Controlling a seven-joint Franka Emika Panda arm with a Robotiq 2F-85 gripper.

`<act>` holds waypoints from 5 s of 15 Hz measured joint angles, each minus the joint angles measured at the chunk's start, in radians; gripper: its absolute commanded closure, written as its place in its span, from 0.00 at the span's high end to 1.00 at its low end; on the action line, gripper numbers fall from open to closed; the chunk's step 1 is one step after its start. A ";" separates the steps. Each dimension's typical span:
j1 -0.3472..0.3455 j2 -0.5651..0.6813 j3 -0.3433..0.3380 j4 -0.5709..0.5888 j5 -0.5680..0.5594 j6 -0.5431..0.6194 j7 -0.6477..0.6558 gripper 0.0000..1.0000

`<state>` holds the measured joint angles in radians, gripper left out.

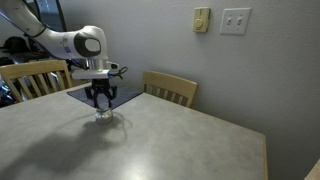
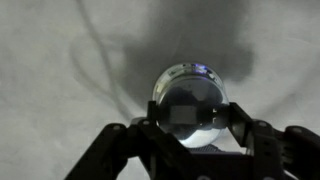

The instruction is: Put the lid on the bottle

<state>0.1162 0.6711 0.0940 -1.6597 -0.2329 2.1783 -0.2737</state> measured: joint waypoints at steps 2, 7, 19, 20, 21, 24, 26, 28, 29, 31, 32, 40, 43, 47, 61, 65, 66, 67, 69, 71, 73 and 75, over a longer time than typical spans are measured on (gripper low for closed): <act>0.000 0.007 0.000 0.017 0.000 0.000 -0.002 0.44; -0.004 0.030 0.000 0.043 0.002 0.015 -0.006 0.44; 0.000 0.031 0.004 0.041 0.047 0.037 0.044 0.44; 0.002 0.031 0.005 0.041 0.050 0.041 0.057 0.44; 0.003 0.031 0.005 0.040 0.054 0.045 0.070 0.44; 0.007 0.028 0.005 0.039 0.062 0.060 0.107 0.44; 0.008 0.021 0.005 0.039 0.077 0.061 0.123 0.44; 0.009 0.014 0.005 0.039 0.094 0.061 0.141 0.44; 0.009 0.011 0.005 0.039 0.104 0.061 0.151 0.44; 0.009 0.008 0.005 0.039 0.134 0.060 0.176 0.44; 0.008 0.005 0.005 0.039 0.155 0.058 0.189 0.44; 0.003 -0.014 -0.011 0.039 0.235 0.056 0.345 0.44; 0.003 -0.014 -0.024 0.032 0.243 0.058 0.422 0.44; 0.005 -0.013 -0.038 0.012 0.255 0.066 0.546 0.44; 0.009 -0.035 -0.045 -0.055 0.362 0.107 0.701 0.69; 0.009 -0.037 -0.045 -0.058 0.362 0.108 0.701 0.69; 0.009 -0.037 -0.045 -0.059 0.362 0.108 0.701 0.69; 0.009 -0.037 -0.045 -0.059 0.362 0.108 0.701 0.69; 0.009 -0.037 -0.045 -0.059 0.362 0.109 0.701 0.69; 0.009 -0.037 -0.045 -0.059 0.362 0.109 0.701 0.44; 0.010 -0.036 -0.045 -0.059 0.362 0.109 0.701 0.44; 0.016 -0.036 -0.051 -0.058 0.358 0.109 0.717 0.44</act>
<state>0.1321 0.6348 0.0429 -1.7181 0.1252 2.2878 0.4435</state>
